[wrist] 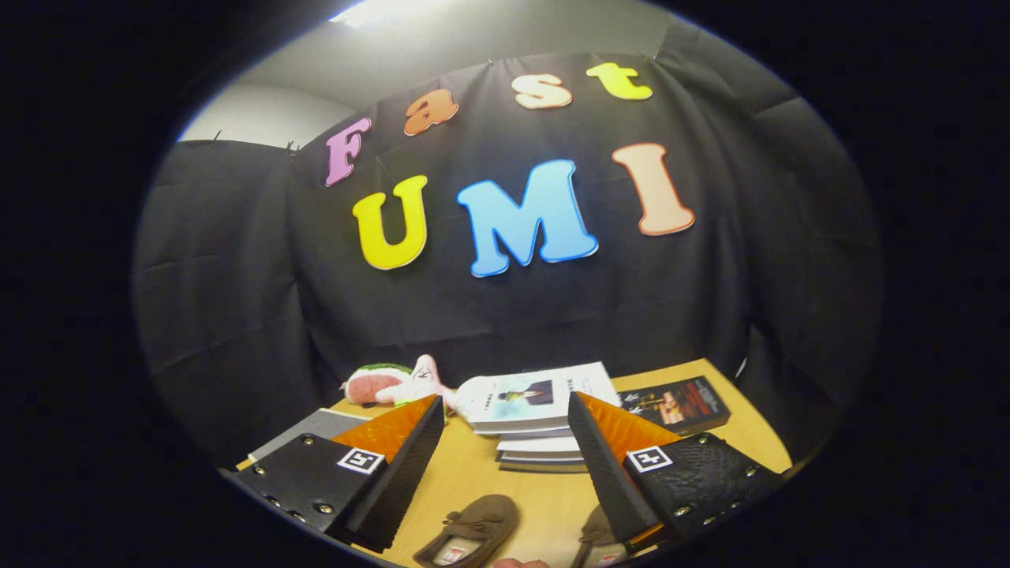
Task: Open the storage box then place both shoes into the box .Put the left shoe in first, then the right shoe, with the right side of both shoes facing outward in a uniform manner.
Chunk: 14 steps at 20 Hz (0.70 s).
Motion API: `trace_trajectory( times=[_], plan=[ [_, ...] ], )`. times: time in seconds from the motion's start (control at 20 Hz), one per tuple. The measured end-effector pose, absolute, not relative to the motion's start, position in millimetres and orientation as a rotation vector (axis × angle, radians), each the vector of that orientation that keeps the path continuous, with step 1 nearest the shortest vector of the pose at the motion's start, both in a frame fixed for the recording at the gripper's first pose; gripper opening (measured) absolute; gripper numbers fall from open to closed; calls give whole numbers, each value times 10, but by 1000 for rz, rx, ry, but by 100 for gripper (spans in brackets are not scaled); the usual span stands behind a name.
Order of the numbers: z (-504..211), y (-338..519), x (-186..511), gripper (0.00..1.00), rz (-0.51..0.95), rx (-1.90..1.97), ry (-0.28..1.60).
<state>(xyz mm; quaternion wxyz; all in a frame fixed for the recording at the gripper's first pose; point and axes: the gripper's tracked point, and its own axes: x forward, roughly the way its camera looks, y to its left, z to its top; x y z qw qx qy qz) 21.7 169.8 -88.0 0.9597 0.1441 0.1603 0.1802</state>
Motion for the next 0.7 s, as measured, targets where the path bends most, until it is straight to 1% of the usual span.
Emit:
trace_trajectory(
  times=[0.3,0.6,0.7],
  plan=[
    [-1349,2311,210,96,586,407,506],
    [-1772,2974,79,96,785,494,689],
    [-1901,3192,-24,96,874,562,764]
  ],
)
